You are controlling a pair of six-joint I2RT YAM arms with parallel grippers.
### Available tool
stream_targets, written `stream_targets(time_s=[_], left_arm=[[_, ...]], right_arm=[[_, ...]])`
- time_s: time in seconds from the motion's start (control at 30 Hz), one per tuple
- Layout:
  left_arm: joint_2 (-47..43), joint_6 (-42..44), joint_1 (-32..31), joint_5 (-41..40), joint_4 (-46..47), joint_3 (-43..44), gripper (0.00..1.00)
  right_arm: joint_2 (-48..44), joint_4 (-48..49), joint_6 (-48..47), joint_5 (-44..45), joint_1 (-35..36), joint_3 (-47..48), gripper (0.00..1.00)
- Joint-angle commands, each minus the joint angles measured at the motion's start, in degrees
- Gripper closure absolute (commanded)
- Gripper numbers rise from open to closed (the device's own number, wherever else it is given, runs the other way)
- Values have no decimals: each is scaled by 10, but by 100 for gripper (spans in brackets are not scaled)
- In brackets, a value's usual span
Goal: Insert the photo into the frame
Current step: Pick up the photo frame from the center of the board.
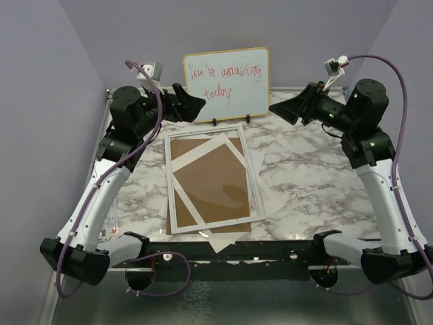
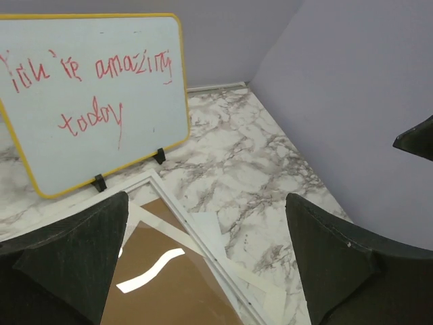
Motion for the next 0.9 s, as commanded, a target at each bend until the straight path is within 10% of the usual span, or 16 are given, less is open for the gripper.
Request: stream_targets(time_s=[0.0, 0.23, 0.53, 0.87], left_arm=[[-22, 25, -3, -52, -7, -26, 1], [-39, 40, -3, -102, -8, -88, 1], [-21, 40, -3, -267, -100, -161, 1], [-5, -27, -3, -277, -98, -223, 1]], right_arm=[[4, -73, -25, 144, 3, -17, 30], [5, -117, 1, 294, 3, -60, 28], [68, -118, 4, 178, 5, -158, 32], [121, -77, 22, 246, 64, -260, 32]])
